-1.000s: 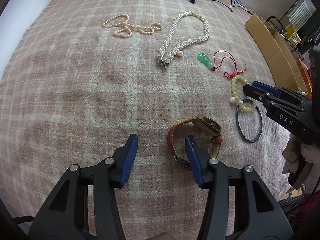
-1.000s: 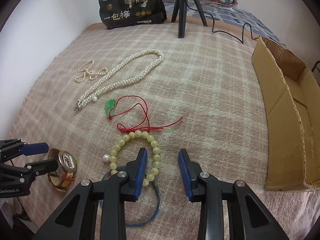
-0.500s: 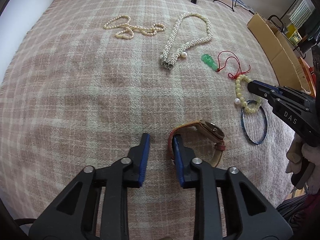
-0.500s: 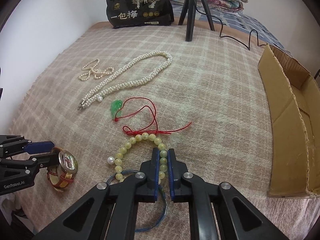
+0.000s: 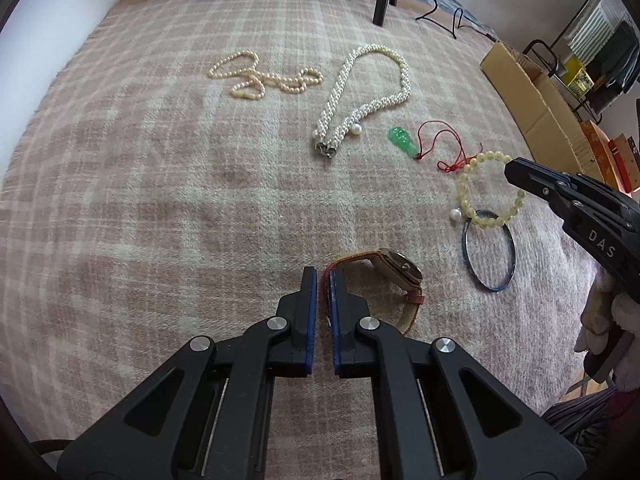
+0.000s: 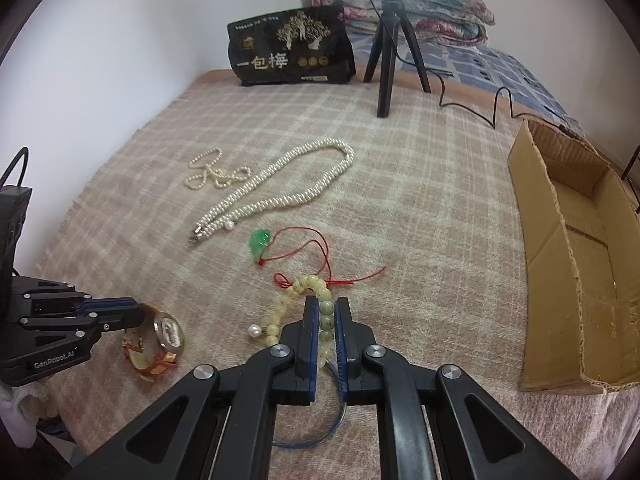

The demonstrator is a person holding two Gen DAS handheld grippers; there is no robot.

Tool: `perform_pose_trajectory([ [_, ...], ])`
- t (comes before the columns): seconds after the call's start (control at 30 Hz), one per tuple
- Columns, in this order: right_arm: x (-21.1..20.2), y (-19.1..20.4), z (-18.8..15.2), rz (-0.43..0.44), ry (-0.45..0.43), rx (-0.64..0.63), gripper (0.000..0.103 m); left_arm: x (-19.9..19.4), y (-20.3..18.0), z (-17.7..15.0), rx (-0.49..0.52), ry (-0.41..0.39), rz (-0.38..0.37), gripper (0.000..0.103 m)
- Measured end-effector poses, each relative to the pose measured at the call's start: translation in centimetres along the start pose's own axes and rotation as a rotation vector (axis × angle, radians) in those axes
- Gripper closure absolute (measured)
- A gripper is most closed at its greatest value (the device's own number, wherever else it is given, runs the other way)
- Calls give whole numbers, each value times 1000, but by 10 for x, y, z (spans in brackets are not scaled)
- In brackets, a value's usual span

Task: Organize jewelry
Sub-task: 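Lift the bracelet with the right tool toward the cardboard box while the left tool carries the watch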

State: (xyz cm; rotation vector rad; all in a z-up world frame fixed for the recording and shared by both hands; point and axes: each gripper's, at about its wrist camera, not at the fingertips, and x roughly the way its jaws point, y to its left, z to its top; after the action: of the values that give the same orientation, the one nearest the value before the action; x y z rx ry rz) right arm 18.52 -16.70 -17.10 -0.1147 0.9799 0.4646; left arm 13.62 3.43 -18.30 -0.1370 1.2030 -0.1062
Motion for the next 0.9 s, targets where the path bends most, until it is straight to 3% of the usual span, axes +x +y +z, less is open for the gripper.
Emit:
perform_pose_trajectory([
  [0.27, -14, 7, 1, -13, -35, -32, 98, 4, -2, -5, 23, 12, -2, 99],
  [0.3, -15, 7, 1, -14, -35, -34, 98, 6, -2, -5, 22, 16, 4, 92],
  [0.33, -15, 7, 0, -15, -35, -33, 98, 7, -3, -5, 21, 21, 4, 78],
  [0.4, -15, 5, 0, -12, -35, -27, 98, 9, -4, -5, 20, 23, 2, 72],
  [0.6, -17, 3, 2, -9, -42, -19, 98, 24, -3, 0, 5, 39, 1, 72],
  [0.67, -17, 3, 2, -9, -44, -20, 98, 25, -5, 2, 8, 30, 9, 82],
  [0.7, -18, 3, 3, -8, -46, -21, 98, 25, -6, 3, 12, 26, 7, 95],
  [0.9, -23, 1, 4, -17, -65, -23, 98, 14, -12, 5, 24, -12, -7, 98],
])
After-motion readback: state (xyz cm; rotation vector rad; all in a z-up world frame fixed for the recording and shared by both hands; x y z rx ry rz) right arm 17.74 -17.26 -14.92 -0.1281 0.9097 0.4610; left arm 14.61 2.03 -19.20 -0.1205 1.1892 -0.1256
